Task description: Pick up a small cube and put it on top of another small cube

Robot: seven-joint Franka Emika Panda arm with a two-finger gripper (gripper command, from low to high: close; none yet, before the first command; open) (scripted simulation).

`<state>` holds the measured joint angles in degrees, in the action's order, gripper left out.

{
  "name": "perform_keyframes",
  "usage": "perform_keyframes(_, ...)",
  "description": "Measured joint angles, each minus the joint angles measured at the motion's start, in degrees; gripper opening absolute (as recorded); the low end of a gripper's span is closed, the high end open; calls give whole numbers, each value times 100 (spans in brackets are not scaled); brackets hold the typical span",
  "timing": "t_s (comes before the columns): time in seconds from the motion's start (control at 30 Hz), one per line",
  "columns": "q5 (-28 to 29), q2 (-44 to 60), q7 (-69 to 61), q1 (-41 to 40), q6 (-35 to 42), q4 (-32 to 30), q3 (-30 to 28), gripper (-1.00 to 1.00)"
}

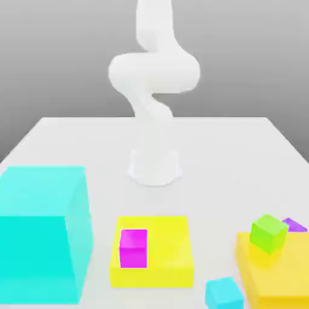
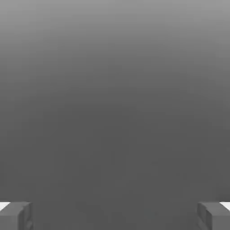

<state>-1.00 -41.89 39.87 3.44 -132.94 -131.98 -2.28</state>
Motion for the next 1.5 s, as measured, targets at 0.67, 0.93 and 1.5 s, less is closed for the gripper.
perform_keyframes(0.67,-1269,3192,-5126,1997,-884,-146,-1198,0)
perform_keyframes(0.93,-1540,4415,-6995,2311,-1268,-215,-1140,0)
perform_keyframes(1.5,-1034,6831,-9145,2190,-2686,-196,-658,-100)
